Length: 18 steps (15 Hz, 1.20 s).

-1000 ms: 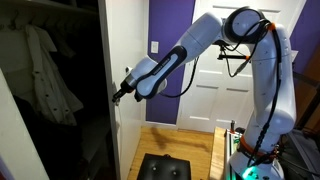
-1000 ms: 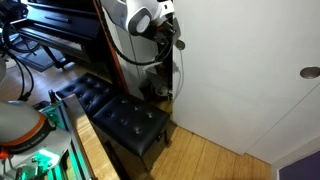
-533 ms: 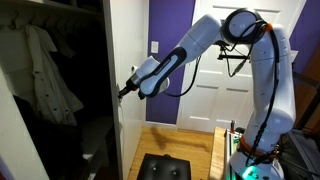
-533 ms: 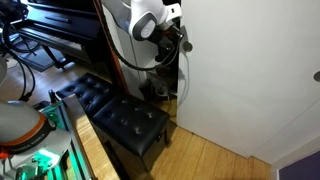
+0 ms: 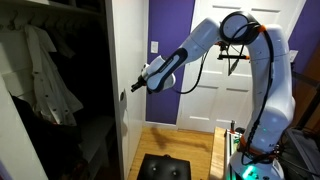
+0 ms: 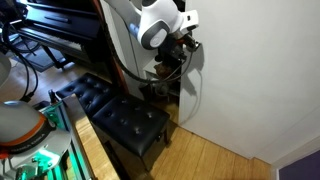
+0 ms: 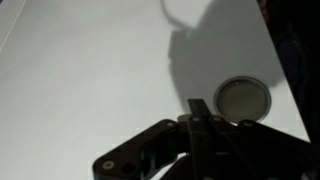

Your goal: Slide the closet door to the right.

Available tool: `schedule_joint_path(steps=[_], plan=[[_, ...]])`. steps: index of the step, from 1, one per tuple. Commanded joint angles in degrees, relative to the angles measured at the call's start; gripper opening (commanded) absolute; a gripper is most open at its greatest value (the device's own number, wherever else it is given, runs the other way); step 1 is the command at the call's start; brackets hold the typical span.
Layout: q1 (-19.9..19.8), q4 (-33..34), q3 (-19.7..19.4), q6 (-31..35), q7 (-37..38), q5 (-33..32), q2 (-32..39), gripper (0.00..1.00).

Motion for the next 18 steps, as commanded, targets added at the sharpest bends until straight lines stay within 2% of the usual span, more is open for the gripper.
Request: schedule_joint_path(steps=[1, 2, 3, 4, 5, 7, 8, 12, 15, 17, 18], plan=[[-5.36, -0.67, 7.59, -8.08, -0.46, -0.13, -0.87, 0.0], [-7.05, -1.14, 10.26, -11.73, -1.2, 0.43, -1.78, 0.0], [-7.39, -1.83, 11.25, -16.32, -1.32, 1.15, -3.33, 0.0], [-8.09, -2.34, 12.48, -21.08, -1.45, 1.9, -4.97, 0.26], [-8.65, -3.03, 13.55, -25.65, -1.43, 2.64, -6.96, 0.27], [-10.11, -4.43, 16.09, -34.62, -1.81, 5.59, -11.61, 0.4], [-3.65, -5.0, 10.19, -39.7, -5.39, 12.05, -15.3, 0.47], [7.05, -9.49, 0.36, -53.94, -3.33, 13.22, -28.26, 0.78], [14.26, -12.26, -4.06, -60.98, -2.46, 10.74, -36.57, 0.99], [18.4, -13.22, -5.01, -63.91, -2.08, 9.27, -40.51, 1.0], [20.55, -13.89, -4.91, -63.15, -2.41, 8.99, -41.58, 1.0]])
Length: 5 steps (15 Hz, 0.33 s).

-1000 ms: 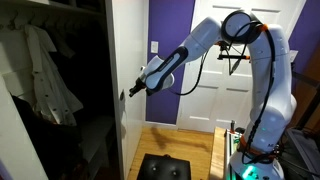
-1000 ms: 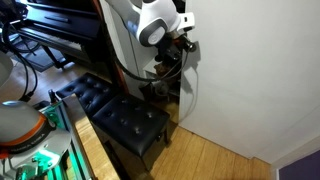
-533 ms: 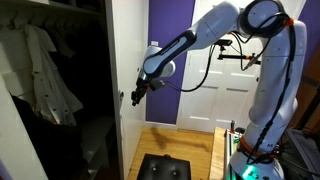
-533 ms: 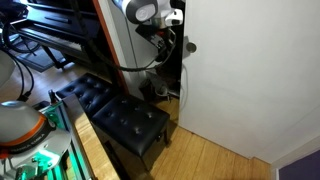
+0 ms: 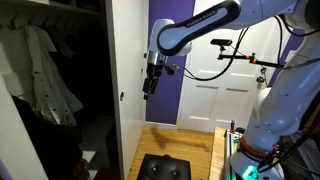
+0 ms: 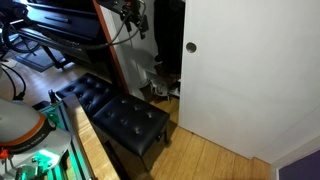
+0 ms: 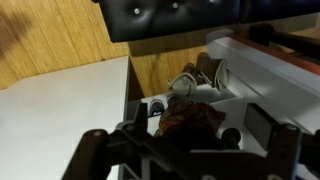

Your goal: Slide the closet door to the right.

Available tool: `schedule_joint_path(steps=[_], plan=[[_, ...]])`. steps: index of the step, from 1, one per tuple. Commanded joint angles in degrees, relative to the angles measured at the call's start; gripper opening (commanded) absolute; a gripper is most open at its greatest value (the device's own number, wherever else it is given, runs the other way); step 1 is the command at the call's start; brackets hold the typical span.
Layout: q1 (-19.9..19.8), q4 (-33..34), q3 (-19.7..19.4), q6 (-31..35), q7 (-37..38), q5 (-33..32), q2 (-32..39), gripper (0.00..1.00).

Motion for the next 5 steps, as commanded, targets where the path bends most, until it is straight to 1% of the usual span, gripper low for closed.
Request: schedule_joint_path(steps=[1, 2, 3, 5], plan=[[9.01, -4.18, -2.31, -0.82, -3.45, -0.15, -6.97, 1.0], [11.29, -3.58, -2.07, -0.22, -4.32, 0.44, -5.98, 1.0], [9.95, -1.87, -3.54, -0.93, -0.91, -1.38, -4.84, 1.0], [12.85, -2.27, -2.99, -0.95, -1.22, -1.15, -5.59, 1.0]])
